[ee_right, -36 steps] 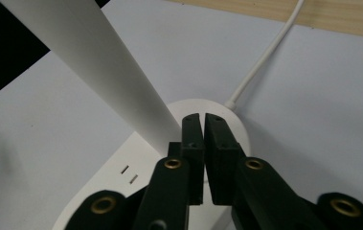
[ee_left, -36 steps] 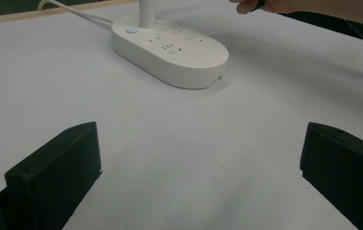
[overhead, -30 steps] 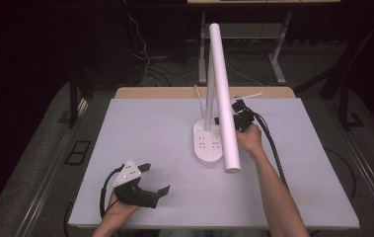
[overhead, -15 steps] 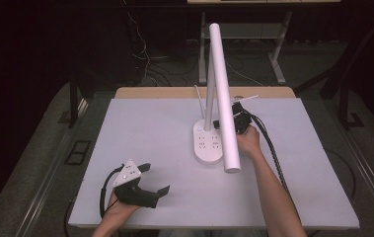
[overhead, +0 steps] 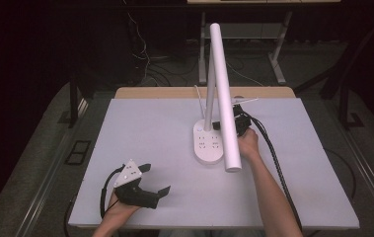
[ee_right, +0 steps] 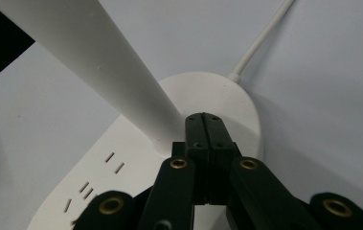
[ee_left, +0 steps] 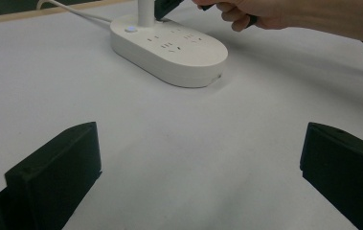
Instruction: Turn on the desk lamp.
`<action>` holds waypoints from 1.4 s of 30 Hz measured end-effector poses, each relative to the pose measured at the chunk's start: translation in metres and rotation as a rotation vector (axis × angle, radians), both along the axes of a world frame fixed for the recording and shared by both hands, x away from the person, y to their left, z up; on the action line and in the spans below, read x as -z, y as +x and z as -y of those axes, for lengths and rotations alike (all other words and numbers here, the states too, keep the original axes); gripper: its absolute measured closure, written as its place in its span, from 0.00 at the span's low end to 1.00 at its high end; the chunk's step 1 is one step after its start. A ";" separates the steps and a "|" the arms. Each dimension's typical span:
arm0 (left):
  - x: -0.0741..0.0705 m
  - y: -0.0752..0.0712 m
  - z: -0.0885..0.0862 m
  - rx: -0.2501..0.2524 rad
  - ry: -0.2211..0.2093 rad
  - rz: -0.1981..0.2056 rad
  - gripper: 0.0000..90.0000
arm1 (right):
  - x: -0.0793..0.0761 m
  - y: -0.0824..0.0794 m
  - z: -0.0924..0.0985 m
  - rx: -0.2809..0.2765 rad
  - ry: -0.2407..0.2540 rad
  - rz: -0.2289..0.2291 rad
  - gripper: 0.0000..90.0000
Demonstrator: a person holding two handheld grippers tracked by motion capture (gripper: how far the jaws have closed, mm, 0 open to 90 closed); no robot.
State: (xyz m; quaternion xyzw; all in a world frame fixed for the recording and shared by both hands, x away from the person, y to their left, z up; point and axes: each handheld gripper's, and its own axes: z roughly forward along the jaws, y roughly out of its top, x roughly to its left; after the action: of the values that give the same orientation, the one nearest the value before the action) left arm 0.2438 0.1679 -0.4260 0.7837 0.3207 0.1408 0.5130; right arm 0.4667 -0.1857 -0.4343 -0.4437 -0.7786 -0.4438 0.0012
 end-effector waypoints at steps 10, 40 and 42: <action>0.000 0.001 -0.001 -0.002 0.001 -0.001 0.00 | -0.001 -0.003 -0.001 0.007 -0.005 0.022 0.99; 0.001 0.001 0.002 0.005 0.006 -0.006 0.00 | -0.061 -0.037 0.045 -0.015 -0.061 0.123 0.99; 0.001 0.001 0.002 0.006 0.007 -0.007 0.00 | -0.064 -0.043 0.048 -0.022 -0.060 0.129 0.99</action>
State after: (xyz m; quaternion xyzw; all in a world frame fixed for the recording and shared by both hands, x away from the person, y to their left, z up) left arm 0.2451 0.1656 -0.4273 0.7869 0.3196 0.1379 0.5096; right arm 0.4240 -0.2338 -0.3703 -0.4054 -0.7949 -0.4478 -0.0576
